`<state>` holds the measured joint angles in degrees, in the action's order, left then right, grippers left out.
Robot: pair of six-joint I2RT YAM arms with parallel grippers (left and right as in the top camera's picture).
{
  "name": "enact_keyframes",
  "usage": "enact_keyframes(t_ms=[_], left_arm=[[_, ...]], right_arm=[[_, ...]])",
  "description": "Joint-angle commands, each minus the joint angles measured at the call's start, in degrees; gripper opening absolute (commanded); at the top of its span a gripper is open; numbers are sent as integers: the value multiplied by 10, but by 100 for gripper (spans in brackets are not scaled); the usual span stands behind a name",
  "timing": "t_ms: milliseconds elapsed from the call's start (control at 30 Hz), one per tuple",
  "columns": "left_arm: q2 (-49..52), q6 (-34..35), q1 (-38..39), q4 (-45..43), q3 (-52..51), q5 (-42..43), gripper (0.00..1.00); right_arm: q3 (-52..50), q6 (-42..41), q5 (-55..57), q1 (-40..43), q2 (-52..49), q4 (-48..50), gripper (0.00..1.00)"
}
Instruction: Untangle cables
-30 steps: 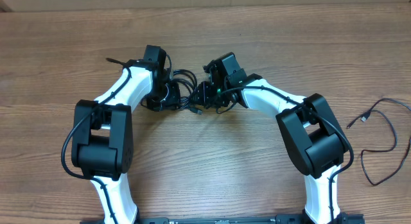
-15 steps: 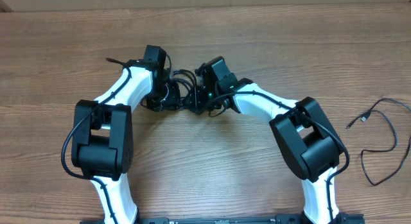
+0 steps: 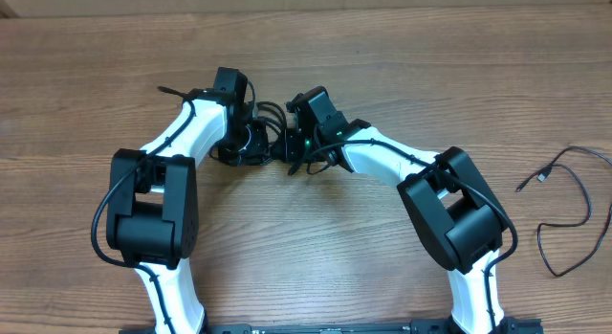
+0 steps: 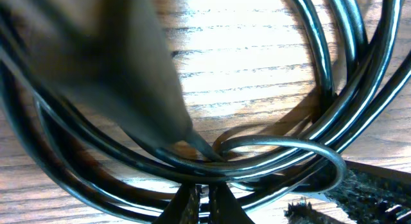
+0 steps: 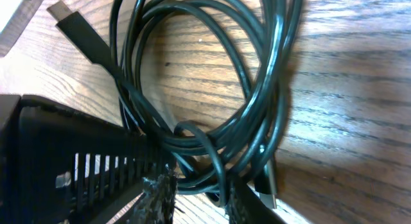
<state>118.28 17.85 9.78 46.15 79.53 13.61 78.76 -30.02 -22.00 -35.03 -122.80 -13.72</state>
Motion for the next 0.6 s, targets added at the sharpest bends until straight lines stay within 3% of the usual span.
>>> enact_keyframes(t_ms=[0,100,500,567], left_arm=[[17,0,0,-3,-14,-35,9],[17,0,0,-3,-14,-35,9],[17,0,0,-6,-14,-36,9],[17,0,0,-6,-14,-36,9]], right_arm=[[4,0,10,-6,-13,4,20],[4,0,10,-6,-12,-3,12],[4,6,64,-5,-13,2,11],[4,16,63,-7,-14,6,18]])
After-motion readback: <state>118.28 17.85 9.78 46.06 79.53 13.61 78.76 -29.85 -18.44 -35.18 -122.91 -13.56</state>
